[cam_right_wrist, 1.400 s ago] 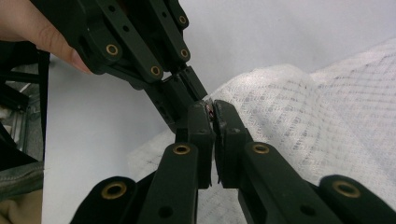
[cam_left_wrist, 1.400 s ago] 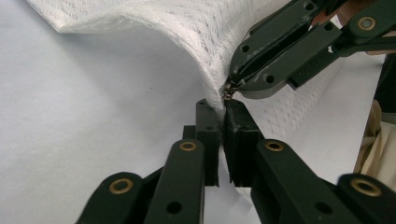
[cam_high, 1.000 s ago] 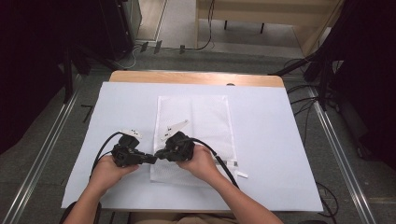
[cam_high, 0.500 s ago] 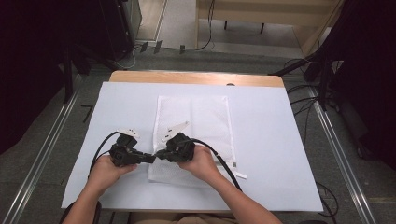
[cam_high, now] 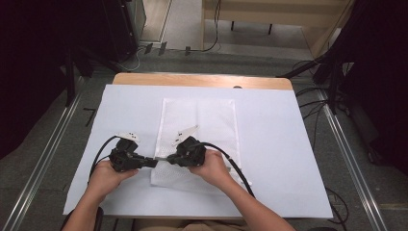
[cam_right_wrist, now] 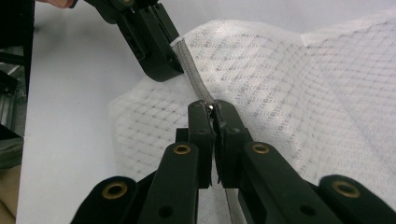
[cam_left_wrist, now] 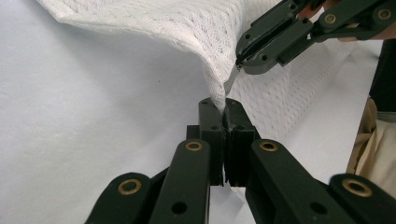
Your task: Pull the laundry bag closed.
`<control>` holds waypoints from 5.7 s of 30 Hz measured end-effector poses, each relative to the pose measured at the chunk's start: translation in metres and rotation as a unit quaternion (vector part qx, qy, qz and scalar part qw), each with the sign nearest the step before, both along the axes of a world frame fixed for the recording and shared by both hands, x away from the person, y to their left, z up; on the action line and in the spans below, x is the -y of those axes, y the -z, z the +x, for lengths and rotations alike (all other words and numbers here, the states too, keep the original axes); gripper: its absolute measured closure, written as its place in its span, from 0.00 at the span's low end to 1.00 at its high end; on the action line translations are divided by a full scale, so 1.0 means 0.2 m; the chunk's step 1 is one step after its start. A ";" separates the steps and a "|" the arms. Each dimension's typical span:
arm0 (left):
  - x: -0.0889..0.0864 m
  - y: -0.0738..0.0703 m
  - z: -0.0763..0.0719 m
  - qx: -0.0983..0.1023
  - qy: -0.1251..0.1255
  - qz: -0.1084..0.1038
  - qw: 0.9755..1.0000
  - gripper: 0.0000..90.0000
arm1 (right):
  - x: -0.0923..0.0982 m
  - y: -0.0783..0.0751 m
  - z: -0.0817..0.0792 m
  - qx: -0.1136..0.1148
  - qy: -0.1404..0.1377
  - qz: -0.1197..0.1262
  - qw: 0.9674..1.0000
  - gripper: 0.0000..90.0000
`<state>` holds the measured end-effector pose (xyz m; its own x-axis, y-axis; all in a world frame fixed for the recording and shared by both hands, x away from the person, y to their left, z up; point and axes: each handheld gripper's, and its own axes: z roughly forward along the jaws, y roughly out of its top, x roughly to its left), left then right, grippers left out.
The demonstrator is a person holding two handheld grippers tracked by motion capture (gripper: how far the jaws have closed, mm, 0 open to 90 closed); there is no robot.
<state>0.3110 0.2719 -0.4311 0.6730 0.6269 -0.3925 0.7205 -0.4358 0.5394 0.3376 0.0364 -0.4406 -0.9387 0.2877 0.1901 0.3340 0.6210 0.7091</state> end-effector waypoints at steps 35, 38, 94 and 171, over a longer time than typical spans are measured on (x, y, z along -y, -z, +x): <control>0.00 -0.01 -0.01 0.016 -0.002 -0.001 1.000 0.98 | 0.12 0.00 0.01 0.002 0.005 -0.002 1.000 0.98; 0.00 -0.01 -0.01 0.018 -0.001 0.001 1.000 0.98 | 0.13 -0.01 0.01 -0.002 0.007 0.001 1.000 0.98; -0.04 -0.02 -0.01 0.025 -0.007 -0.005 1.000 0.98 | 0.38 0.01 -0.02 0.009 0.029 -0.021 0.999 0.98; -0.11 -0.02 -0.01 0.026 -0.030 -0.005 0.999 0.98 | 0.65 0.00 -0.05 -0.001 0.063 -0.033 0.997 0.98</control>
<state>0.3088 0.2936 -0.4262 0.6538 0.6635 -0.3637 0.7159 -0.3867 0.5813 0.3277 -0.0936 -0.4415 -0.8937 0.4160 0.1681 0.4139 0.6194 0.6671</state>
